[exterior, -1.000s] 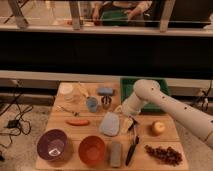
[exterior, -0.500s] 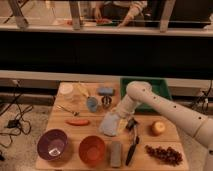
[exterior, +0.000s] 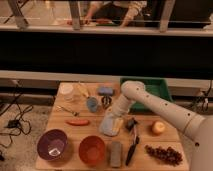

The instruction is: Wipe red bowl with towel

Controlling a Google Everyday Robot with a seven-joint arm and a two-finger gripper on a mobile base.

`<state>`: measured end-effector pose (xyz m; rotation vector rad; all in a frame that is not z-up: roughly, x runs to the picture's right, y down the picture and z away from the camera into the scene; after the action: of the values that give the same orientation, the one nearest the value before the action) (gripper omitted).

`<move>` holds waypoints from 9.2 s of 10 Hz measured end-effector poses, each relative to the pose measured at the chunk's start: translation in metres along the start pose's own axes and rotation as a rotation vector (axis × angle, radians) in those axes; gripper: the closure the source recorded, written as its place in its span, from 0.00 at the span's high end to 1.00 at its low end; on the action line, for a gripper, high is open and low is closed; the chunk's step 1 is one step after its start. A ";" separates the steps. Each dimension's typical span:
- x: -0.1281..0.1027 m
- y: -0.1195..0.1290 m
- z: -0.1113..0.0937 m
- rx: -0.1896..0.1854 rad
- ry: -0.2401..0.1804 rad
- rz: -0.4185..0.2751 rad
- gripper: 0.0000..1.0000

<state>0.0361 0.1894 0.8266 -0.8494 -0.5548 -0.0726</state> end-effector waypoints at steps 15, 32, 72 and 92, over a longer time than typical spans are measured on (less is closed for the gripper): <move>0.030 -0.009 0.014 -0.053 -0.030 -0.040 0.51; -0.040 0.024 -0.035 0.008 -0.222 -0.223 0.02; -0.181 0.150 -0.006 -0.203 -0.264 -0.557 0.02; -0.171 0.105 0.027 -0.187 -0.260 -0.510 0.02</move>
<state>-0.0934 0.2530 0.6840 -0.8868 -1.0139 -0.4907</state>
